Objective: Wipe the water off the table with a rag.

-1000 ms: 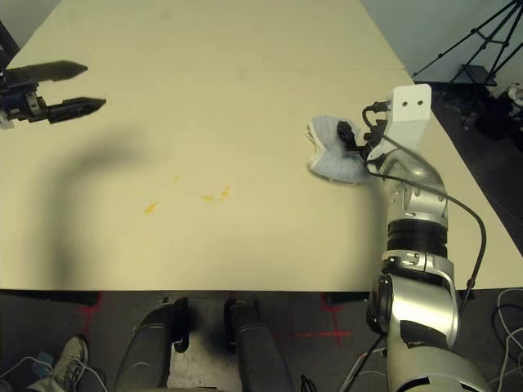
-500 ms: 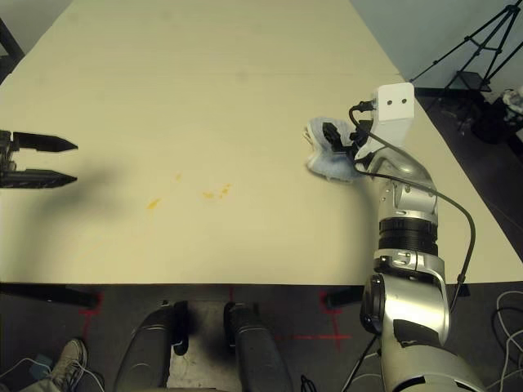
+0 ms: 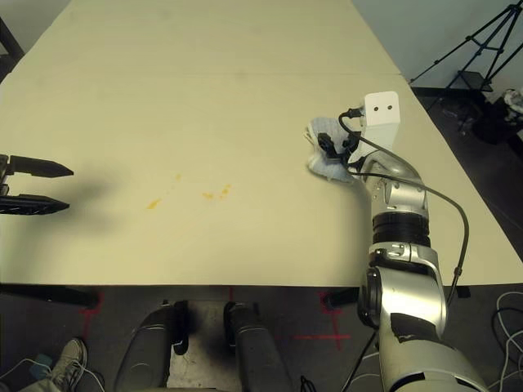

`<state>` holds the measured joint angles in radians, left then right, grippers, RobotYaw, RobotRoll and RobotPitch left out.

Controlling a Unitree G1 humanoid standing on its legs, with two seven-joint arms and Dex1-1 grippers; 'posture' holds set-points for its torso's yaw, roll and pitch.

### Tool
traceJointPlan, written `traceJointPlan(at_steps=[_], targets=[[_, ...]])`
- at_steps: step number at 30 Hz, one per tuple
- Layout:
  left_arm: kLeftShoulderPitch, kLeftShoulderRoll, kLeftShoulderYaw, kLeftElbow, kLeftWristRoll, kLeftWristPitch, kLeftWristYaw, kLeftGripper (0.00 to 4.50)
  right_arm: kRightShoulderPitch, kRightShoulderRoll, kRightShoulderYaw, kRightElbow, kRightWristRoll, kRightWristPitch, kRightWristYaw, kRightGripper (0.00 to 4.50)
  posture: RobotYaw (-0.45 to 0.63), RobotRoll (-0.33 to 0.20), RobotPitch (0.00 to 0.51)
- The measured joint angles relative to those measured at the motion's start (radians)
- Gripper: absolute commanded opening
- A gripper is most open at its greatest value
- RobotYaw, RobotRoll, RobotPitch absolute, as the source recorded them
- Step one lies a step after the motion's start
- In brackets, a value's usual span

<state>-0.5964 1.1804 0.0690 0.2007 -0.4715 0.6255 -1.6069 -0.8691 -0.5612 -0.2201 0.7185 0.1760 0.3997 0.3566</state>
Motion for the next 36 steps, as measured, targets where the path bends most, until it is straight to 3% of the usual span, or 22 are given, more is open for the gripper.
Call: traceJointPlan(at_steps=[3, 6, 15, 18, 25, 31, 36], targets=[[0.011, 0.014, -0.003, 0.000, -0.003, -0.004, 0.000, 4.50, -0.012, 0.001, 0.000, 0.031, 0.001, 0.012, -0.005, 4.47, 0.24, 0.000, 0.253], [0.013, 0.015, -0.006, -0.003, -0.013, -0.009, 0.000, 4.50, -0.022, 0.002, 0.000, 0.049, 0.001, 0.025, -0.006, 3.90, 0.24, 0.000, 0.253], [0.018, 0.015, -0.012, -0.009, -0.031, -0.024, 0.000, 4.50, -0.023, -0.001, -0.003, 0.069, 0.001, 0.022, -0.014, 1.02, 0.23, 0.000, 0.248], [0.018, 0.020, -0.033, -0.018, -0.010, -0.087, 0.000, 4.50, -0.017, -0.001, -0.002, 0.032, 0.003, 0.041, 0.002, 0.26, 0.23, 0.000, 0.244], [-0.043, 0.019, -0.046, -0.045, 0.058, -0.203, 0.007, 4.50, 0.077, 0.000, 0.028, -0.437, 0.072, 0.329, 0.069, 0.20, 0.23, 0.000, 0.240], [-0.067, 0.015, -0.046, -0.037, 0.081, -0.222, 0.007, 4.50, 0.177, 0.033, 0.064, -0.897, 0.215, 0.703, 0.079, 0.20, 0.22, 0.000, 0.237], [-0.092, 0.006, -0.046, -0.016, 0.091, -0.224, 0.005, 4.50, 0.242, 0.086, 0.182, -1.135, 0.331, 0.921, 0.097, 0.20, 0.21, 0.000, 0.235]])
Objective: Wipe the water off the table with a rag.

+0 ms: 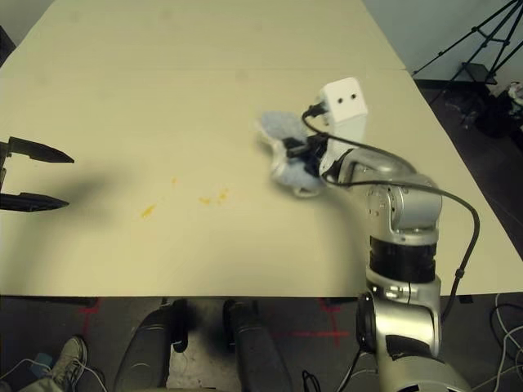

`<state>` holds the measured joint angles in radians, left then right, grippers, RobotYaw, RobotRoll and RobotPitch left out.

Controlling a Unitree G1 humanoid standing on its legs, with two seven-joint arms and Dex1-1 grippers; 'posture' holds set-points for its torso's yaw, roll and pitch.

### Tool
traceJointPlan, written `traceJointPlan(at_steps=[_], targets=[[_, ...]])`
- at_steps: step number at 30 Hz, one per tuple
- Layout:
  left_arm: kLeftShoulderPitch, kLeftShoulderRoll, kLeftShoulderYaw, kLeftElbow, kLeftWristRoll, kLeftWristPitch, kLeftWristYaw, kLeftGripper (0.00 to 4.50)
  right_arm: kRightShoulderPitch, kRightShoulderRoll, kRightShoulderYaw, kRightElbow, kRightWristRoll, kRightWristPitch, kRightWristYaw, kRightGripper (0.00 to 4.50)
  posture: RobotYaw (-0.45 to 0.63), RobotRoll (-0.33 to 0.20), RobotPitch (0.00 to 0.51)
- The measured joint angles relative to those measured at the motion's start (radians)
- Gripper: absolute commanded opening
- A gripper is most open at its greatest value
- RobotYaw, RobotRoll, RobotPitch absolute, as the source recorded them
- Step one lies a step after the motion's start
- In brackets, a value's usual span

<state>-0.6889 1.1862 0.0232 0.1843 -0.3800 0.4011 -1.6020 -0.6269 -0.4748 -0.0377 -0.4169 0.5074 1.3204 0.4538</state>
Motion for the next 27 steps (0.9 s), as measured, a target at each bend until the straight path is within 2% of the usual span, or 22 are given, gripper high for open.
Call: traceJointPlan(at_steps=[7, 13, 19, 27], targets=[[-0.008, -0.015, 0.000, 0.013, 0.003, 0.000, -0.001, 4.50, -0.047, 0.025, 0.155, -0.013, 0.006, 0.011, 0.013, 0.20, 0.22, 0.000, 0.238], [-0.010, -0.018, 0.000, 0.013, 0.003, 0.005, -0.001, 4.50, -0.094, 0.094, 0.223, 0.035, 0.006, -0.023, 0.034, 0.20, 0.24, 0.000, 0.248], [-0.010, -0.018, 0.000, 0.012, 0.003, 0.023, 0.000, 4.50, -0.019, 0.109, 0.262, 0.104, -0.007, -0.073, 0.042, 0.20, 0.25, 0.000, 0.262], [-0.045, -0.018, -0.005, 0.021, 0.013, 0.029, -0.001, 4.50, -0.016, 0.128, 0.225, 0.282, -0.062, -0.264, 0.033, 0.20, 0.26, 0.000, 0.263]])
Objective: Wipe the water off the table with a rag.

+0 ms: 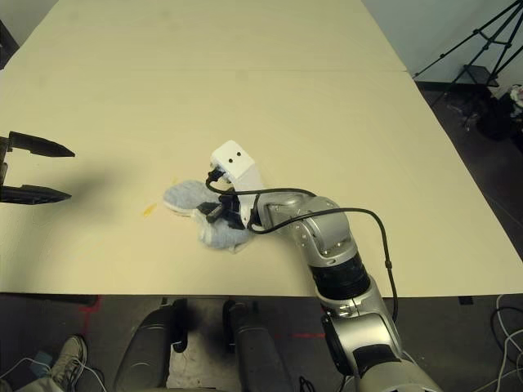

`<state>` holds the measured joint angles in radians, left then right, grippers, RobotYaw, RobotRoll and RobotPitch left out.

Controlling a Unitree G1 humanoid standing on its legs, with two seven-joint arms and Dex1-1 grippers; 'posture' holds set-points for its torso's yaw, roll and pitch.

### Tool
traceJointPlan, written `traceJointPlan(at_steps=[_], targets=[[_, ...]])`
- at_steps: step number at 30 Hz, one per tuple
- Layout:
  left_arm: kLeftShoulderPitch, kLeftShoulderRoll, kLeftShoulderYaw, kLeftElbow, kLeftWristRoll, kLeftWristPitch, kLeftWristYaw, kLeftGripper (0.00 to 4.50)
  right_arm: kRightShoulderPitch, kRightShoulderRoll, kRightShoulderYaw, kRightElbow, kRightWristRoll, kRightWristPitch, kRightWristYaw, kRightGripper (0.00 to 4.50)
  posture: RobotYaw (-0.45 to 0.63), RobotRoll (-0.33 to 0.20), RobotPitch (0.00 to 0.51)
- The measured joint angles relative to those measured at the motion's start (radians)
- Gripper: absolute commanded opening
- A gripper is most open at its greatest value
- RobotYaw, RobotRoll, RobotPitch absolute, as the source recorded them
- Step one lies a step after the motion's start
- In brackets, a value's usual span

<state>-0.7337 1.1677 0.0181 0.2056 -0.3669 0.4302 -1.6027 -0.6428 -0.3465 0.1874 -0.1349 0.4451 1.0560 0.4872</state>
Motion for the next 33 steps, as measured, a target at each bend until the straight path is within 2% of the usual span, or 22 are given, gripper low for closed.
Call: traceJointPlan(at_steps=[9, 14, 17, 23, 27, 33], targets=[[-0.036, -0.018, -0.017, 0.015, 0.011, 0.002, -0.001, 4.50, -0.044, -0.049, -0.044, 0.235, -0.140, -0.281, -0.056, 0.20, 0.26, 0.000, 0.266], [-0.040, -0.024, -0.021, 0.024, 0.012, 0.003, -0.002, 4.50, -0.083, -0.067, -0.097, 0.300, -0.187, -0.298, -0.095, 0.20, 0.26, 0.000, 0.270], [-0.041, -0.025, -0.023, 0.033, 0.012, 0.002, -0.003, 4.50, -0.086, -0.030, -0.110, 0.224, -0.124, -0.175, -0.047, 0.19, 0.25, 0.000, 0.273], [-0.072, -0.037, -0.044, 0.059, 0.013, -0.007, -0.003, 4.50, -0.107, 0.074, -0.070, 0.018, 0.109, 0.159, 0.084, 0.19, 0.23, 0.000, 0.281], [-0.094, -0.045, -0.068, 0.088, 0.015, -0.022, -0.003, 4.50, -0.172, 0.171, -0.114, 0.016, 0.218, 0.316, 0.097, 0.19, 0.23, 0.000, 0.287], [-0.108, -0.045, -0.080, 0.109, 0.015, -0.033, -0.003, 4.50, -0.214, 0.298, -0.178, 0.099, 0.249, 0.388, 0.053, 0.19, 0.24, 0.000, 0.295]])
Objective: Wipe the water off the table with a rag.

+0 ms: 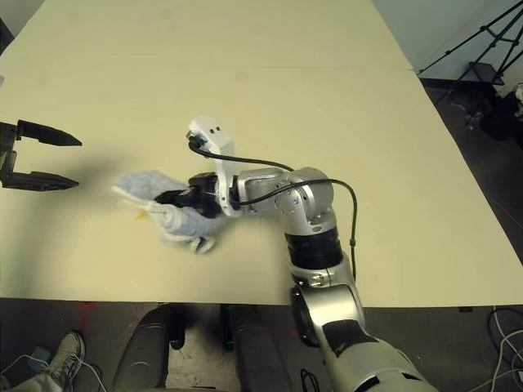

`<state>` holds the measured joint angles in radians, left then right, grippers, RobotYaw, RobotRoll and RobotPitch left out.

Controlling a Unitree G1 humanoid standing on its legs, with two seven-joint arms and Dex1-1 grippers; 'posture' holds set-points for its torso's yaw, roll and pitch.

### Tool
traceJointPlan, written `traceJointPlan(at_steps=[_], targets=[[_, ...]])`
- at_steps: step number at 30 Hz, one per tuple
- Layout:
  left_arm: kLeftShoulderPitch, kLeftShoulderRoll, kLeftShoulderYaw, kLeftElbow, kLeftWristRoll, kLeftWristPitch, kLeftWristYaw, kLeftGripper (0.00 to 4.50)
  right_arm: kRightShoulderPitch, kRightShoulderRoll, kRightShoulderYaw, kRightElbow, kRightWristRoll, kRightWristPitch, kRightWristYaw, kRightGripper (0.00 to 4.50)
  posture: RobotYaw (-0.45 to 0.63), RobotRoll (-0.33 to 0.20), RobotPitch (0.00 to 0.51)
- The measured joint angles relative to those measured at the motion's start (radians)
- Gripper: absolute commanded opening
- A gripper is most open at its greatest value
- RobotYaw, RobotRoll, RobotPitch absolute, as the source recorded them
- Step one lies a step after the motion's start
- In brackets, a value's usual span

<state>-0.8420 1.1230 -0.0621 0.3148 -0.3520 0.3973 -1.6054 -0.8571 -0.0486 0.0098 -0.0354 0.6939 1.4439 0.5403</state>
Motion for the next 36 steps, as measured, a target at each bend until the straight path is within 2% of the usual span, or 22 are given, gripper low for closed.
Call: traceJointPlan(at_steps=[3, 6, 11, 17, 20, 27, 36], targets=[[-0.004, 0.000, -0.001, 0.000, 0.000, -0.004, 0.000, 4.50, -0.019, 0.061, -0.001, 0.054, -0.010, -0.008, -0.035, 0.19, 0.26, 0.000, 0.300], [-0.004, 0.001, -0.001, 0.001, 0.000, -0.004, 0.000, 4.50, -0.019, 0.069, 0.045, 0.096, -0.057, -0.056, -0.063, 0.19, 0.26, 0.000, 0.300], [-0.004, 0.001, -0.001, 0.003, 0.000, -0.004, 0.000, 4.50, -0.020, 0.000, 0.218, 0.103, -0.159, -0.166, -0.056, 0.19, 0.25, 0.000, 0.301], [-0.014, -0.001, -0.002, 0.017, 0.006, -0.005, 0.000, 4.50, -0.068, -0.106, 0.449, 0.080, -0.294, -0.358, 0.040, 0.19, 0.23, 0.000, 0.298], [-0.030, -0.006, -0.008, 0.033, 0.012, -0.010, 0.000, 4.50, -0.083, -0.131, 0.523, 0.069, -0.355, -0.430, 0.073, 0.19, 0.23, 0.000, 0.298], [-0.042, -0.019, -0.032, 0.047, 0.014, -0.025, 0.000, 4.50, -0.124, -0.130, 0.586, 0.092, -0.466, -0.505, 0.095, 0.19, 0.22, 0.000, 0.289], [-0.043, -0.033, -0.032, 0.058, 0.018, -0.030, 0.000, 4.50, -0.247, -0.116, 0.622, 0.305, -0.648, -0.689, 0.104, 0.19, 0.22, 0.000, 0.284]])
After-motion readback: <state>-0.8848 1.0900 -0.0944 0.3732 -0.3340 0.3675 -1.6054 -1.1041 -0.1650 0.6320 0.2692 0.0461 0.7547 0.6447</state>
